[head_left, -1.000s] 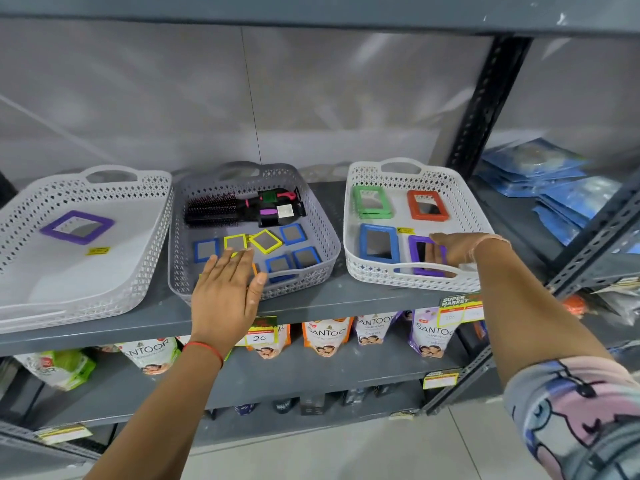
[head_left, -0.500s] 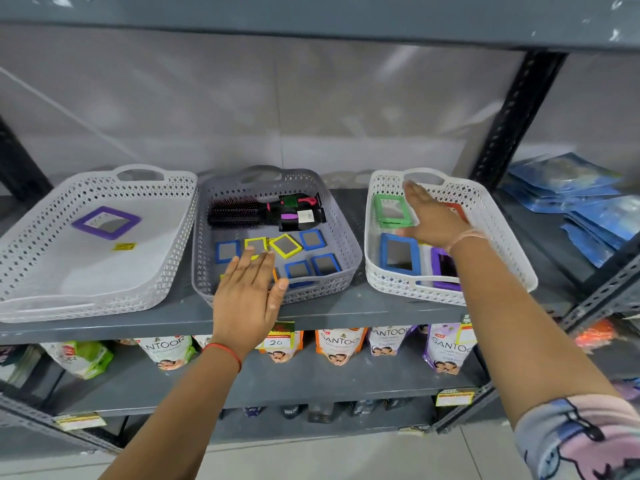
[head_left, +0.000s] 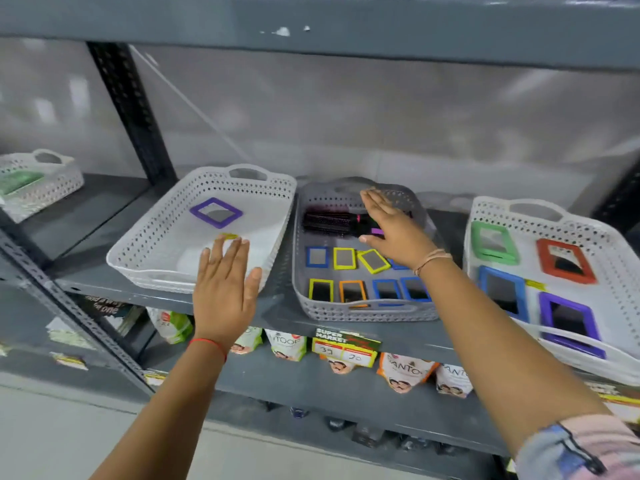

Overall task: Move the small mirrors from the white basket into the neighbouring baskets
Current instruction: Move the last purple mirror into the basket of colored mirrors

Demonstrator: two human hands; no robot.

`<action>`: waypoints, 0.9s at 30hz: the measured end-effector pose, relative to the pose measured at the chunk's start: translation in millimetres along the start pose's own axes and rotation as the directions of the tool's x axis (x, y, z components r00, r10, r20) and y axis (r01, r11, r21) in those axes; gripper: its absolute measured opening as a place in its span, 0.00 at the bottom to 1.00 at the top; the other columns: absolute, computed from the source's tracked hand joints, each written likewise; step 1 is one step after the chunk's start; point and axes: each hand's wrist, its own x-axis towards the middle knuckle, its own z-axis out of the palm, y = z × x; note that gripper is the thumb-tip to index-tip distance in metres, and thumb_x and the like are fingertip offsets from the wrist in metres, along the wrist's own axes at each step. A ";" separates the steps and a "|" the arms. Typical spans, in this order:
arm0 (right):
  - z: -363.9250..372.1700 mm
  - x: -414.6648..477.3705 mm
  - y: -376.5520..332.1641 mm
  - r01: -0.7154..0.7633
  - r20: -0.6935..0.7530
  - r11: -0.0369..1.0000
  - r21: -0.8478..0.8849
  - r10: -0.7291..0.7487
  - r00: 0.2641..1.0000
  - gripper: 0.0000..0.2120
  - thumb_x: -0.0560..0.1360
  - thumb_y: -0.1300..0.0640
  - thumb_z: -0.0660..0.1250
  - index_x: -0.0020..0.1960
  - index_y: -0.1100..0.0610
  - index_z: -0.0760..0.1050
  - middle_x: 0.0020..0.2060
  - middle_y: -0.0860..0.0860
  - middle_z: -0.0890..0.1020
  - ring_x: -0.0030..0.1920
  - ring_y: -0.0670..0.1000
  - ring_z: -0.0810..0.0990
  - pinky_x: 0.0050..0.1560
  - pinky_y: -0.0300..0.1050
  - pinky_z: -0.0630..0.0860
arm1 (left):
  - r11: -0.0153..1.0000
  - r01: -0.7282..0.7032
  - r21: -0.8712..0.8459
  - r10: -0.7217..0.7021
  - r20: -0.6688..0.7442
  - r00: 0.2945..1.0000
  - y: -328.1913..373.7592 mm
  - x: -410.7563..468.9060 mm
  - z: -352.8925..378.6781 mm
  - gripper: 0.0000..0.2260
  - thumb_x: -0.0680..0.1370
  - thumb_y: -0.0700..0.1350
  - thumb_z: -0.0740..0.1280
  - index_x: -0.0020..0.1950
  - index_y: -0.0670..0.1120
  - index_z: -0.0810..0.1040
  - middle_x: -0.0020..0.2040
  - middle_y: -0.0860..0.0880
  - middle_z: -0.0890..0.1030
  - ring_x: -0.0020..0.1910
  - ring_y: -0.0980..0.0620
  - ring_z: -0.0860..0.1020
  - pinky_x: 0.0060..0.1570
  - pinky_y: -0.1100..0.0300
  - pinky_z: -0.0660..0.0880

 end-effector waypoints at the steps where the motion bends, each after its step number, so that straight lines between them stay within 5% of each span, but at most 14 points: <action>1: 2.9 3.1 -4.5 0.014 0.016 1.000 0.003 -0.014 1.000 0.36 0.76 0.57 0.64 0.76 0.60 0.47 0.77 0.54 0.50 0.77 0.51 0.47 0.75 0.42 0.46 | 0.999 0.018 0.028 -0.018 0.003 1.000 -7.7 -0.3 -1.0 0.32 0.81 0.57 0.41 0.66 0.35 0.70 0.64 0.36 0.73 0.70 0.39 0.61 0.70 0.52 0.46; 7: 24.8 39.8 -34.9 0.101 0.120 0.995 0.009 -0.102 0.988 0.36 0.77 0.55 0.64 0.76 0.59 0.46 0.77 0.54 0.49 0.77 0.50 0.46 0.75 0.40 0.44 | 0.988 0.074 0.138 -0.079 0.027 0.997 -41.0 -1.5 0.0 0.32 0.81 0.57 0.41 0.63 0.34 0.73 0.64 0.37 0.73 0.70 0.39 0.60 0.70 0.53 0.43; 16: 64.0 133.3 -98.0 0.270 0.386 0.962 -0.039 -0.234 0.892 0.29 0.80 0.55 0.56 0.76 0.58 0.46 0.77 0.53 0.48 0.77 0.50 0.45 0.75 0.43 0.46 | 0.989 0.083 0.126 -0.081 -0.018 0.997 -48.1 -1.5 8.5 0.29 0.81 0.55 0.44 0.63 0.36 0.74 0.62 0.40 0.76 0.67 0.40 0.65 0.68 0.52 0.52; 27: 131.2 217.3 -130.1 0.339 0.590 0.905 -0.256 -0.131 0.797 0.30 0.81 0.49 0.50 0.76 0.60 0.43 0.77 0.55 0.44 0.77 0.53 0.44 0.76 0.47 0.46 | 0.993 -0.033 0.113 0.045 -0.103 0.994 -57.8 -1.3 20.5 0.25 0.82 0.54 0.44 0.67 0.40 0.70 0.66 0.44 0.72 0.69 0.43 0.63 0.69 0.54 0.53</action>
